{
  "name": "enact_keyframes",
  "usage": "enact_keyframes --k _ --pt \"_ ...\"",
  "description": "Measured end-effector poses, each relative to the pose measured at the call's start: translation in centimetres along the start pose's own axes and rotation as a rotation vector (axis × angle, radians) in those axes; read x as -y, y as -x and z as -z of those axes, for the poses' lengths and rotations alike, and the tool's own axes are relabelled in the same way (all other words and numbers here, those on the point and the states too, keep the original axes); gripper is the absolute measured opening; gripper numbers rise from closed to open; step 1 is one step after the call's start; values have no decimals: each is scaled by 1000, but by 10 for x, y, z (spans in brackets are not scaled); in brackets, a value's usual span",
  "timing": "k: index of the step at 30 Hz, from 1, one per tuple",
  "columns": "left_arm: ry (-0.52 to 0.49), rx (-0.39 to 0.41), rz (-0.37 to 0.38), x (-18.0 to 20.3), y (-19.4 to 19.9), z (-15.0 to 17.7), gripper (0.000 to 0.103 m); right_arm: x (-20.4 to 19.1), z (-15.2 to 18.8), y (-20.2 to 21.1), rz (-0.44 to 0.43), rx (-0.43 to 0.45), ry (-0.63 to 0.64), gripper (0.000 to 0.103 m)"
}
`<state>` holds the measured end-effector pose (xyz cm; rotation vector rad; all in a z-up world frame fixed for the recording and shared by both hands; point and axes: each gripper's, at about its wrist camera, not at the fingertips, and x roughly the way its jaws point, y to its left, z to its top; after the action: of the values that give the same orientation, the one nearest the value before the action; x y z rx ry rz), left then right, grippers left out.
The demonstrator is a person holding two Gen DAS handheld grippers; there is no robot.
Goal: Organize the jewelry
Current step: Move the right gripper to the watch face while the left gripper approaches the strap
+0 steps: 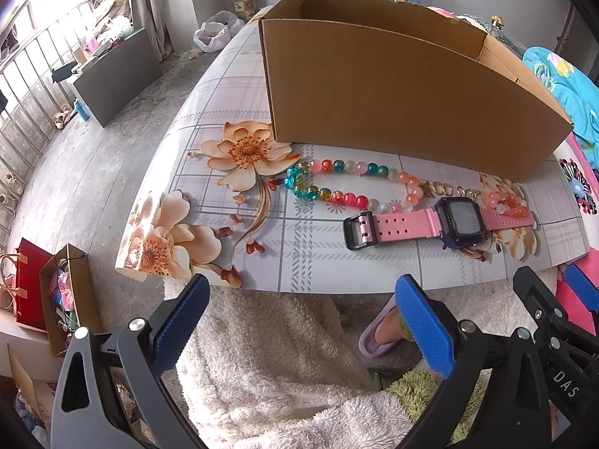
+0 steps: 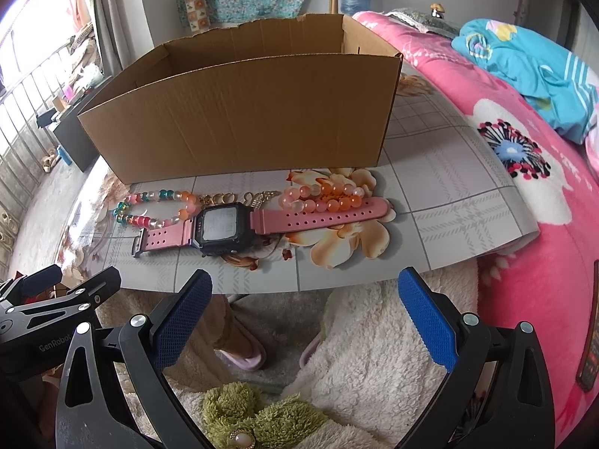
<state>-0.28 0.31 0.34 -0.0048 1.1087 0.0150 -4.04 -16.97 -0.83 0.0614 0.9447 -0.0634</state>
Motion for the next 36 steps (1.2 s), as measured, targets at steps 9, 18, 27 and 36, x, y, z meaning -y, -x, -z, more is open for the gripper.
enact_keyframes --k 9,18,27,36 --pt "-17 1 -8 -5 -4 4 97 6 2 3 4 17 -16 96" --pt "-64 56 11 -15 -6 2 97 8 -9 19 -104 165 182 95" --pt "-111 183 242 -31 6 -5 97 -23 -34 -9 -370 75 499 74" --pt "-133 222 348 -30 2 -8 97 -50 -39 -43 -415 -43 733 61"
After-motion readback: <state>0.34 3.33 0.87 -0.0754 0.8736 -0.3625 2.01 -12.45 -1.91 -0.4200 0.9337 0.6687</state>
